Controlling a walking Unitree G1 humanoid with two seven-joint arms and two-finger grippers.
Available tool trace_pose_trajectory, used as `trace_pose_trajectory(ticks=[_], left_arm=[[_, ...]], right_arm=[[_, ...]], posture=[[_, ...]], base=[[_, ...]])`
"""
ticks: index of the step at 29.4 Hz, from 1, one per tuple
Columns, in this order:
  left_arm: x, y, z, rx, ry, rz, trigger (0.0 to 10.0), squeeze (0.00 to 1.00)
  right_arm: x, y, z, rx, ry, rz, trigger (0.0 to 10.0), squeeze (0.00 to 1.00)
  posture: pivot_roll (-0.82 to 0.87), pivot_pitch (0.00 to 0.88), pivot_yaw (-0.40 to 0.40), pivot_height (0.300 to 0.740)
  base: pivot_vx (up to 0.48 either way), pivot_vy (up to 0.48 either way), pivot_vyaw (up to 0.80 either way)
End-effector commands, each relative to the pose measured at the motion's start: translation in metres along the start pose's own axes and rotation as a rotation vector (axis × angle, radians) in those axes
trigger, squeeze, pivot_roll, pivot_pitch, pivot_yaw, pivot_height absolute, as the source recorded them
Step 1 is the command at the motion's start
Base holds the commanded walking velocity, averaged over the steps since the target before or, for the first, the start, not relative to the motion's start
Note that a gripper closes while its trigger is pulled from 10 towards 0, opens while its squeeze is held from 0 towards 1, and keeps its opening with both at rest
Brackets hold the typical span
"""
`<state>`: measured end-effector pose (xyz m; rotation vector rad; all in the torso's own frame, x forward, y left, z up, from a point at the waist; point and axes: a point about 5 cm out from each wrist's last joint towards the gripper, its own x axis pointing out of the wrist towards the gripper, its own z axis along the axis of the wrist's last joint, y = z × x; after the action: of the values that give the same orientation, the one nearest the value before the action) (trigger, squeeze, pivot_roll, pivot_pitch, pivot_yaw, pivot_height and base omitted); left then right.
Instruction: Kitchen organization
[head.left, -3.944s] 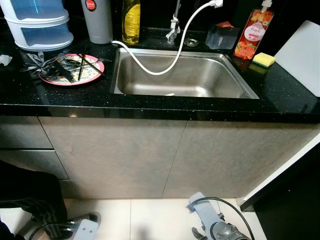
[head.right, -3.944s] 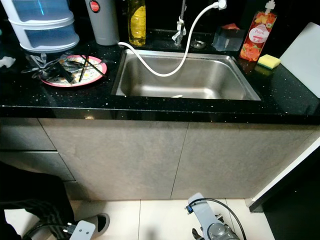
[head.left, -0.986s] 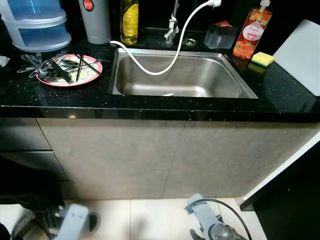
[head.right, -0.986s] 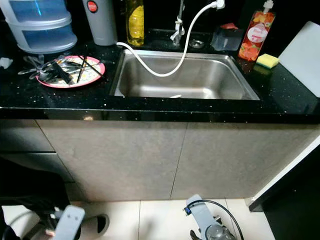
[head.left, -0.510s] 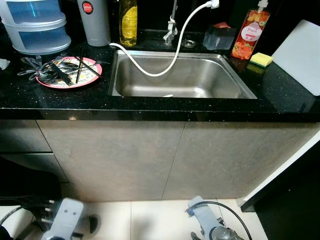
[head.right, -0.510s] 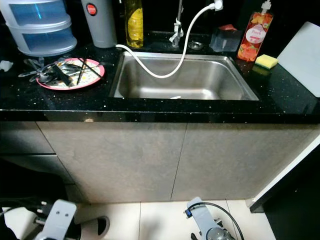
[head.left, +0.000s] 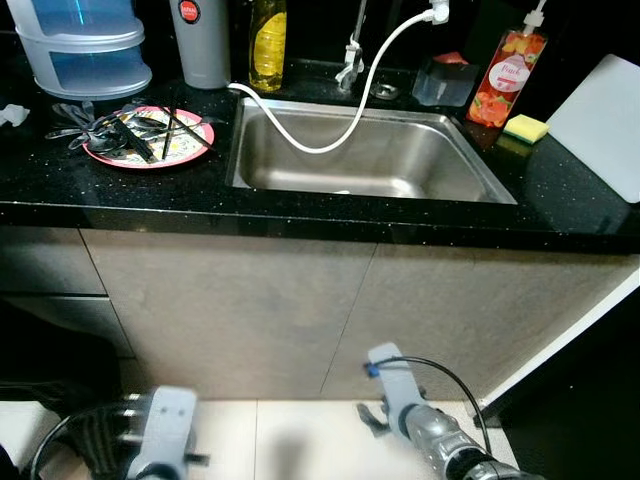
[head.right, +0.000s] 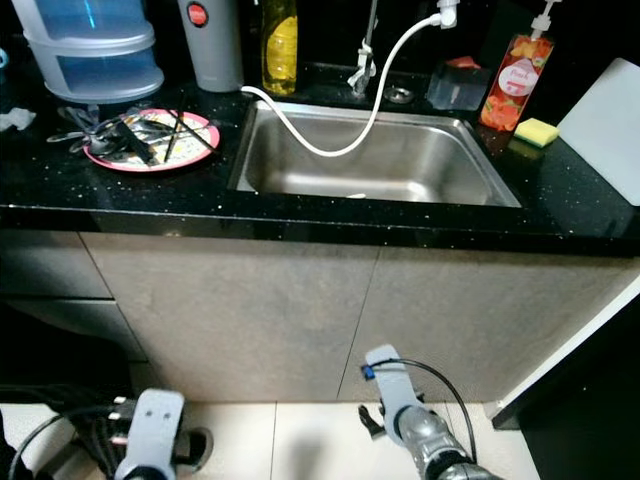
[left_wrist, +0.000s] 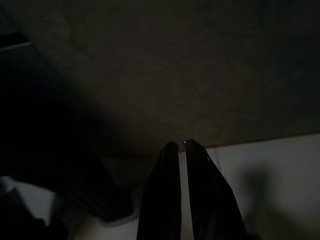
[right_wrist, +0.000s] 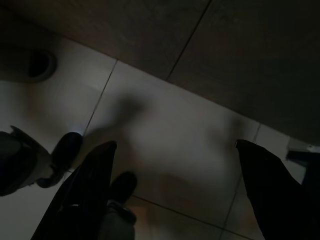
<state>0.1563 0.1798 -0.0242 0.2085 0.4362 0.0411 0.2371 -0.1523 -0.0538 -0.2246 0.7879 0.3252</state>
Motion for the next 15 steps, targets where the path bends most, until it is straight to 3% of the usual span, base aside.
trace_pose_trajectory(ticks=[1,5,9,15], left_arm=[[-0.007,-0.005,-0.005,-0.013,0.031,-0.014,10.0,0.0],[-0.015,0.012,-0.004,0.054,0.029,0.011,10.0,0.0],[-0.026,0.036,0.001,0.068,0.011,0.038,10.0,0.0],[-0.028,0.05,0.013,0.114,-0.037,0.038,10.0,0.0]], right_arm=[[-0.003,-0.007,-0.005,0.004,0.011,-0.015,10.0,0.0],[-0.007,-0.013,-0.017,0.007,0.028,-0.029,10.0,0.0],[-0.009,-0.017,-0.022,0.053,0.03,-0.062,10.0,0.0],[-0.008,-0.018,-0.017,0.097,0.009,-0.077,10.0,0.0]], posture=[[0.27,0.0,-0.102,0.74],[0.26,0.0,-0.084,0.74],[0.25,0.0,-0.06,0.74],[0.26,0.0,-0.071,0.74]], base=[[0.0,0.0,0.0],[0.0,0.0,0.0],[0.0,0.0,0.0],[0.0,0.0,0.0]])
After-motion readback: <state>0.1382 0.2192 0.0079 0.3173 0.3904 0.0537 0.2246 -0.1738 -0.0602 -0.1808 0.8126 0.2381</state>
